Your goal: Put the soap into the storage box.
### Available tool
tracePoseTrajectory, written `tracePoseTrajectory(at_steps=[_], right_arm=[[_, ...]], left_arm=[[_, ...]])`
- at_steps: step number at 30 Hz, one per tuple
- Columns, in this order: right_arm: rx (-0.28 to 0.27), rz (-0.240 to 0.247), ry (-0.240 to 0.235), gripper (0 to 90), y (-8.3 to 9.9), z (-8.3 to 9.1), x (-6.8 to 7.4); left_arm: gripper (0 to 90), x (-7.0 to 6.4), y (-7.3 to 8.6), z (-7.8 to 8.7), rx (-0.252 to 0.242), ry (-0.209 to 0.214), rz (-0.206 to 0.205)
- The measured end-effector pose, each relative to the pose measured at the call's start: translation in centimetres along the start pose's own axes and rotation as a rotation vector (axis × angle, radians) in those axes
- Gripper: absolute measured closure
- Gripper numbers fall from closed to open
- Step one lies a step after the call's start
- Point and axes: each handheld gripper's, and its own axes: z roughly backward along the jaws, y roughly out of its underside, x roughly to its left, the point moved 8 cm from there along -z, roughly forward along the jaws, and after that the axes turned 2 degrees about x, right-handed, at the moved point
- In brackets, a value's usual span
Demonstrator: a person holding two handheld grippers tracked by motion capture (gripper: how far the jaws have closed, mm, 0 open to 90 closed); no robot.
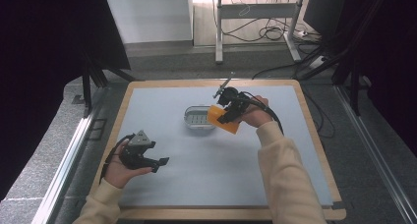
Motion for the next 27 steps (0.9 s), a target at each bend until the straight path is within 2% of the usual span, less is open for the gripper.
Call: tracePoseTrajectory(at_steps=[3, 12, 17, 27], right_arm=[[-0.003, -0.004, 0.012, 61.8, -0.4, -0.1, -0.3], [-0.002, 0.008, 0.007, 61.8, -1.1, -0.5, -1.0], [-0.021, -0.007, 0.001, 61.8, -1.4, -0.8, -1.4], [-0.005, 0.007, -0.007, 61.8, -2.3, -1.6, -2.3]], left_arm=[[19.1, 0.0, -0.1, 0.1, -0.007, 0.001, 0.003], [18.9, -0.1, -0.1, 0.1, -0.007, 0.006, -0.001], [18.9, 0.0, -0.1, 0.1, -0.013, 0.004, 0.001], [18.9, 0.1, -0.1, 0.1, -0.013, 0.005, 0.006]])
